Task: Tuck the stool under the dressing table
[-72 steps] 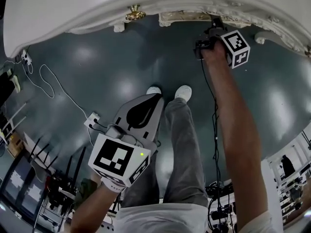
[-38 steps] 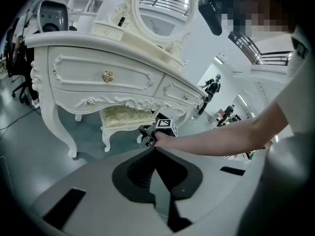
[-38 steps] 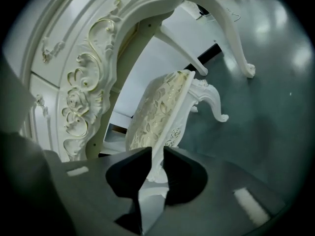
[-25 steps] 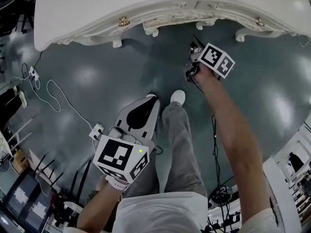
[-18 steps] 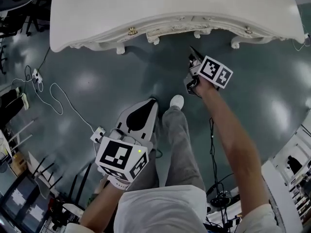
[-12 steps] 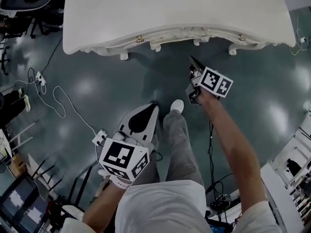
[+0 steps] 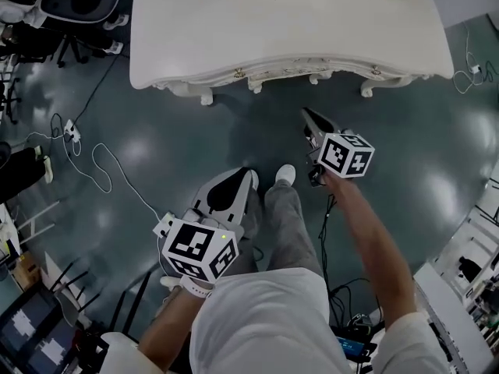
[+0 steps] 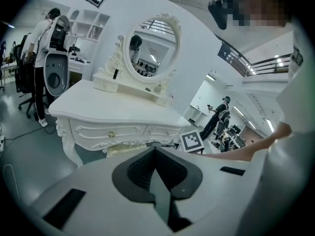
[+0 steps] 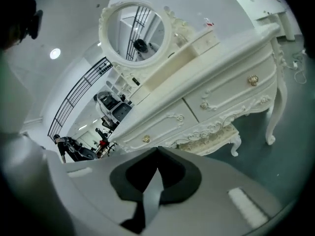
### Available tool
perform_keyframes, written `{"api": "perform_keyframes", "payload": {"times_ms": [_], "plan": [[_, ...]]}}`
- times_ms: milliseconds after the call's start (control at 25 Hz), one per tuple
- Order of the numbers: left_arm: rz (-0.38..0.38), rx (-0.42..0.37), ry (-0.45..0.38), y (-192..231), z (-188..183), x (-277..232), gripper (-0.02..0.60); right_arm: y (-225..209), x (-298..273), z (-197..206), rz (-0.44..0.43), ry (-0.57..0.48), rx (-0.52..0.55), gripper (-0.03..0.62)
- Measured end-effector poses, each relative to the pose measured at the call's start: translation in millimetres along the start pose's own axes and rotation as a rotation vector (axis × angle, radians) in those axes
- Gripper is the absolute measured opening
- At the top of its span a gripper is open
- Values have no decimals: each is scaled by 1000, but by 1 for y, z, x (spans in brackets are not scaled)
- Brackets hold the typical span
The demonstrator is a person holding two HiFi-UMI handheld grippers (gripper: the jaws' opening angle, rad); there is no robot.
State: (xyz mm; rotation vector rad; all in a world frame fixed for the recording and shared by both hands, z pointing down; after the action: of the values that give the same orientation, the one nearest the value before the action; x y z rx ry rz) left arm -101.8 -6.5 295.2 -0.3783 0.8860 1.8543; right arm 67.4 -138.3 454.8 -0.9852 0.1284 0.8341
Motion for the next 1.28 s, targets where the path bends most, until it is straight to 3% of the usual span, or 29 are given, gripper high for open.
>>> {"api": "perform_keyframes", "payload": {"times_ms": [400,680,960,1280], "plan": [[0,17,-65,-2,-26,48,8,110,49,-30,-94,24,276,11],[5,17,-143,-6,-59,82,8,175,97,-50,-122,22,385,12],[-10,10,-200,-6,-75,108,8,221,147,-81,-129,-72,433,11],[-6,-51,-249,-16,-90,133,8,254,206,-113,-93,-204,483,11]]}}
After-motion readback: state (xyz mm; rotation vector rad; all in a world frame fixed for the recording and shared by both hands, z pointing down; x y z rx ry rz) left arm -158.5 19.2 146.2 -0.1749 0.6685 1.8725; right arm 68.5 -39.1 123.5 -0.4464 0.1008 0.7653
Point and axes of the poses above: the fingertips, and each gripper's own axes: x backward along the fingers, y to its left, z out of its underside, the point moved 5 cm from there along x, backward along the fingers, and after that the axes turned 2 degrees about -z, right-handed, at the moved point
